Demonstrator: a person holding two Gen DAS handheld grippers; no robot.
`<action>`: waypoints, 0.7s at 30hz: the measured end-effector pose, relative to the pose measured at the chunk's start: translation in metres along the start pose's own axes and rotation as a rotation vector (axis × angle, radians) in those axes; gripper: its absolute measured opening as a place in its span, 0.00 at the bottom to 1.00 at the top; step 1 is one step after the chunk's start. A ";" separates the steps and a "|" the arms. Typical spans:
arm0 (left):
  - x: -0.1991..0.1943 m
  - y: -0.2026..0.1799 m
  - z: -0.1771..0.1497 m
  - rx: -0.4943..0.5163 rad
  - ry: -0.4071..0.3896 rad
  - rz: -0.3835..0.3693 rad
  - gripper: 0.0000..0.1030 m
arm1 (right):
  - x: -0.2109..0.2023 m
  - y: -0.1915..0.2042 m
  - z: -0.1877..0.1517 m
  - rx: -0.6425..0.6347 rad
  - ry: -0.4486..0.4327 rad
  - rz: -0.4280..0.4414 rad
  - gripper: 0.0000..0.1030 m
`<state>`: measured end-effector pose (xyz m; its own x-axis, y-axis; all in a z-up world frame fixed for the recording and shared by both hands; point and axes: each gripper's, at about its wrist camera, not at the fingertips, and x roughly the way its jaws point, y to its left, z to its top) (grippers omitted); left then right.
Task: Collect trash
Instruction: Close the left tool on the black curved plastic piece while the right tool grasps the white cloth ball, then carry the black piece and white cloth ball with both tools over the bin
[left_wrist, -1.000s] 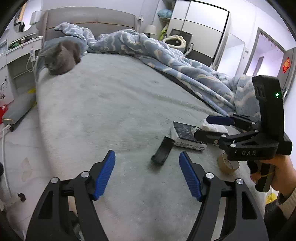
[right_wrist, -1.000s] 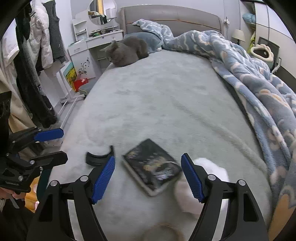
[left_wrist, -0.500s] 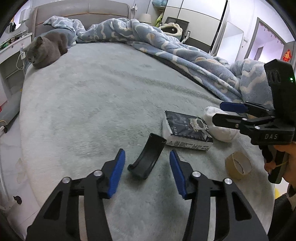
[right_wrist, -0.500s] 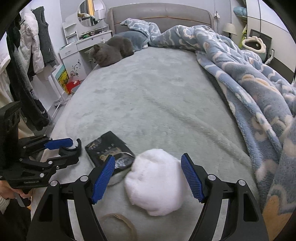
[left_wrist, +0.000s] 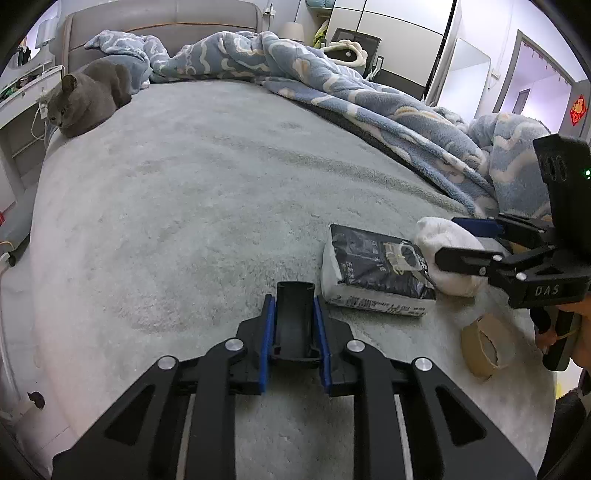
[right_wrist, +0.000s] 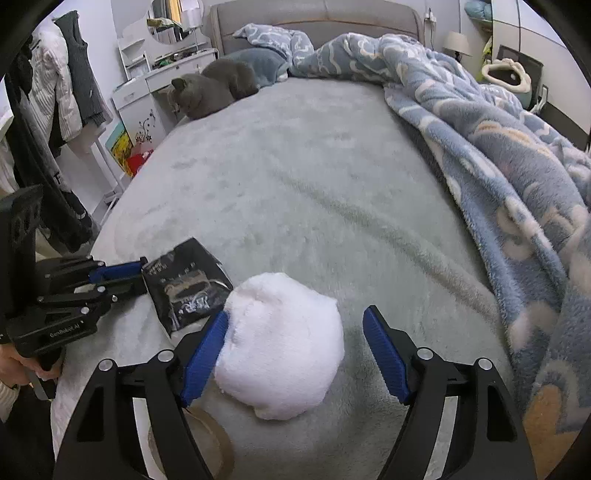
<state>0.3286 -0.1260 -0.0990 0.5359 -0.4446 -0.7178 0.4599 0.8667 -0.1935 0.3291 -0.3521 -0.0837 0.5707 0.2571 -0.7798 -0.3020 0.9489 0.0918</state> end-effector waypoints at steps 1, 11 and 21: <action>0.000 0.000 0.001 -0.003 -0.003 0.001 0.21 | 0.002 0.000 0.000 -0.001 0.008 0.000 0.74; -0.012 0.008 0.003 -0.042 -0.038 0.012 0.21 | 0.006 0.001 -0.002 0.009 0.037 0.030 0.51; -0.035 0.010 -0.004 -0.057 -0.051 0.019 0.21 | -0.021 0.009 -0.004 0.020 -0.043 -0.054 0.43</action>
<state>0.3118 -0.1010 -0.0785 0.5805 -0.4376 -0.6867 0.4091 0.8859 -0.2187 0.3115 -0.3500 -0.0689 0.6181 0.2123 -0.7568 -0.2545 0.9650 0.0629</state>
